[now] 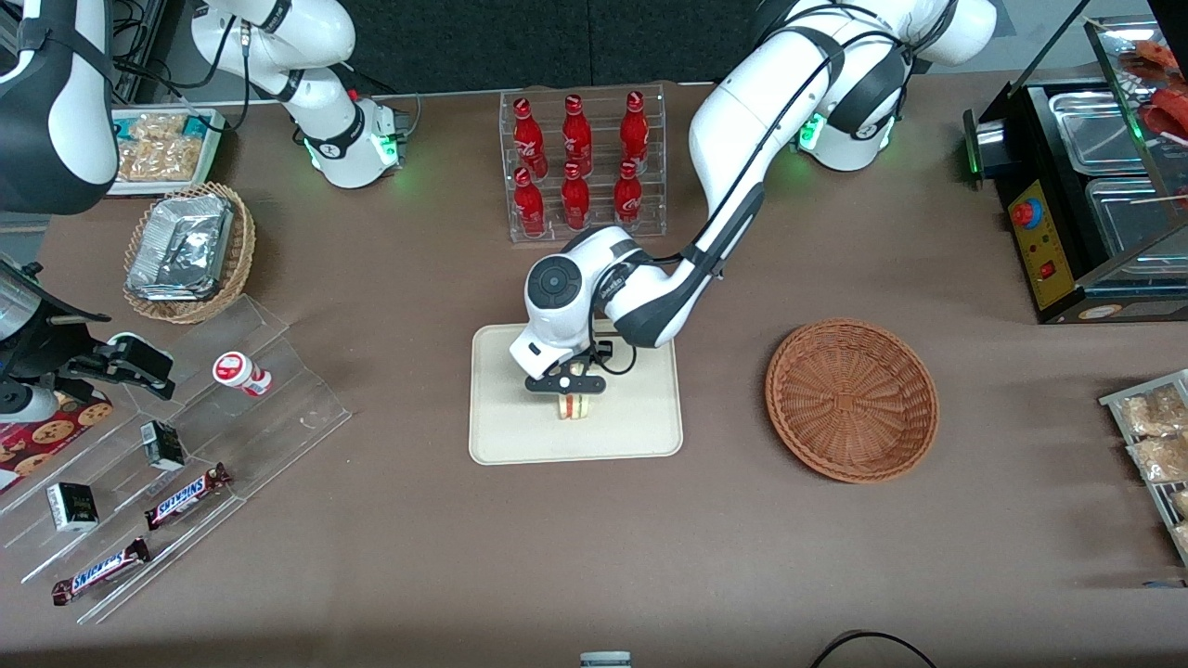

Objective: Place sandwich from basket to tray

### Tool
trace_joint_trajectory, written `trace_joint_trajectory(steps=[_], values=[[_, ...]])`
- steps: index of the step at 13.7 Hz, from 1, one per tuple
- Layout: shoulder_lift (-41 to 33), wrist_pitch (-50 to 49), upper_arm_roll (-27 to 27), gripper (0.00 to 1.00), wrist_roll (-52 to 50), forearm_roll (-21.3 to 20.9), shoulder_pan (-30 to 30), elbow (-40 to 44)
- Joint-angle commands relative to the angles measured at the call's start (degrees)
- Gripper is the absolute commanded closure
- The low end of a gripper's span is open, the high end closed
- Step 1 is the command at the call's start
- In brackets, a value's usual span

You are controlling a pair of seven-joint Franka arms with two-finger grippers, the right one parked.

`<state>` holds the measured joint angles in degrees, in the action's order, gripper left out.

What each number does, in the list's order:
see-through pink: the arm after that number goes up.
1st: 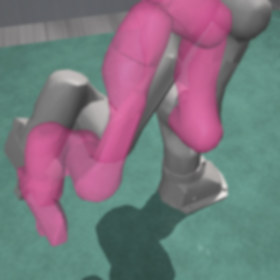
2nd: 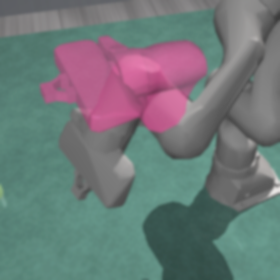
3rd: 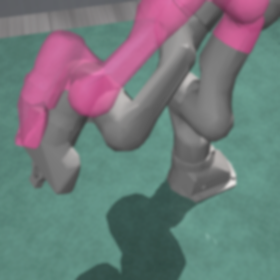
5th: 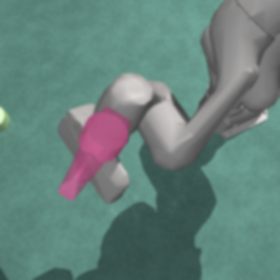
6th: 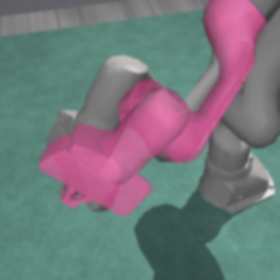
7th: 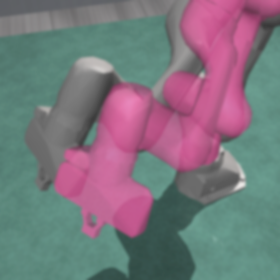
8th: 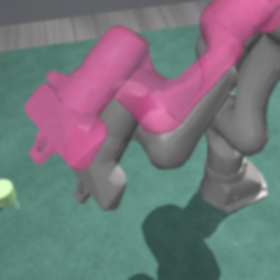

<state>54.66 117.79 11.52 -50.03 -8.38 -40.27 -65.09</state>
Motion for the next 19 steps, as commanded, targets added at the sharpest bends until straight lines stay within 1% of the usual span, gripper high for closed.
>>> trace_joint_trajectory(steps=[1,2,4,5,7,9,12,15,16,19], values=[[-5.9,-7.8,0.2,0.00,1.7,-0.5,2.8,0.5],[-8.8,-10.8,0.2,0.00,4.3,0.1,4.6,0.3],[-15.5,-16.2,0.4,0.00,8.4,3.3,9.7,-2.2],[-19.6,-17.4,0.4,0.00,11.0,3.8,11.5,-5.0],[-27.5,-17.8,0.4,0.00,15.4,5.7,17.7,-12.4],[-35.2,-17.4,0.4,0.00,23.4,8.3,24.8,-21.1],[-42.9,-17.2,0.3,0.00,32.7,8.7,34.2,-30.2],[-48.3,-17.5,0.2,0.00,43.8,8.7,43.6,-36.3],[-50.2,-17.6,0.2,0.00,46.1,8.7,46.1,-37.7],[-54.0,-20.7,-0.1,0.00,46.7,8.3,48.6,-37.5]])
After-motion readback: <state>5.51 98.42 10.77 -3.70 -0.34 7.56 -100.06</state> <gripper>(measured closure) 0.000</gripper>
